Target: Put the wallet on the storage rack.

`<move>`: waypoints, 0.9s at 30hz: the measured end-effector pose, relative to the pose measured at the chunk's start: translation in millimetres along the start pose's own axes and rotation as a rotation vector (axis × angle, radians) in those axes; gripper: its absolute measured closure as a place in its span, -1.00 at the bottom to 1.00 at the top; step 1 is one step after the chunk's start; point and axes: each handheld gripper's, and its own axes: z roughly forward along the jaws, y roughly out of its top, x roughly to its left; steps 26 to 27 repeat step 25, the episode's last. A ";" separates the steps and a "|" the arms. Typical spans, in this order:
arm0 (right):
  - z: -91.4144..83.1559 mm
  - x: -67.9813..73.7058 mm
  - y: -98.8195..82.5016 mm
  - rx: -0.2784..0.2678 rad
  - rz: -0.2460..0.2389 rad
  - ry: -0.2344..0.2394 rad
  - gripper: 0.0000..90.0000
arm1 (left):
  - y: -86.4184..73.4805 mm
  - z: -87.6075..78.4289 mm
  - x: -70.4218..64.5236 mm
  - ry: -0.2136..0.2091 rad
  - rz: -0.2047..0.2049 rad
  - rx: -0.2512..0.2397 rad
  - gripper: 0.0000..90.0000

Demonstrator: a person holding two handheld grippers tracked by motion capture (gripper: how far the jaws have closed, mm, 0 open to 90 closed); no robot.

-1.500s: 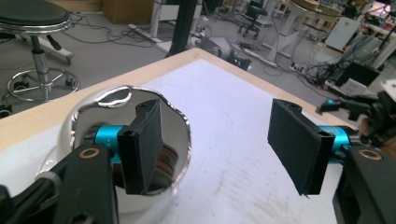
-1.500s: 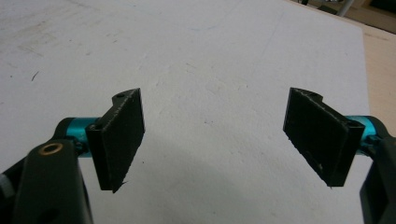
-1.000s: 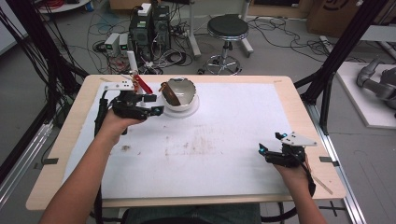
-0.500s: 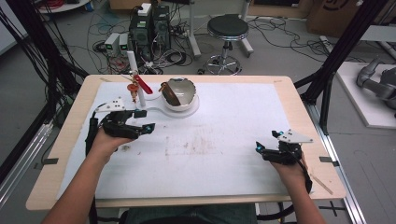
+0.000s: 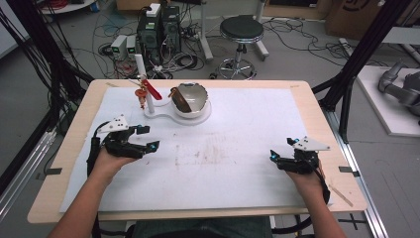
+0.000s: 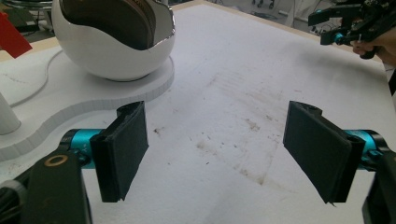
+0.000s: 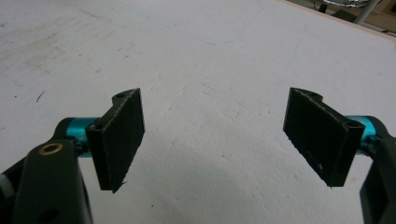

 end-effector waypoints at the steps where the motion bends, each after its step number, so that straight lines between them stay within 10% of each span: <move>1: -0.3 0.2 0.0 0.001 -0.001 0.000 -0.54 | -0.6 0.1 0.2 0.002 0.000 0.001 -0.51; 27: 0.0 -0.1 -0.7 0.006 -0.002 -0.005 -0.54 | -3.3 1.4 2.2 0.020 0.020 0.019 -0.51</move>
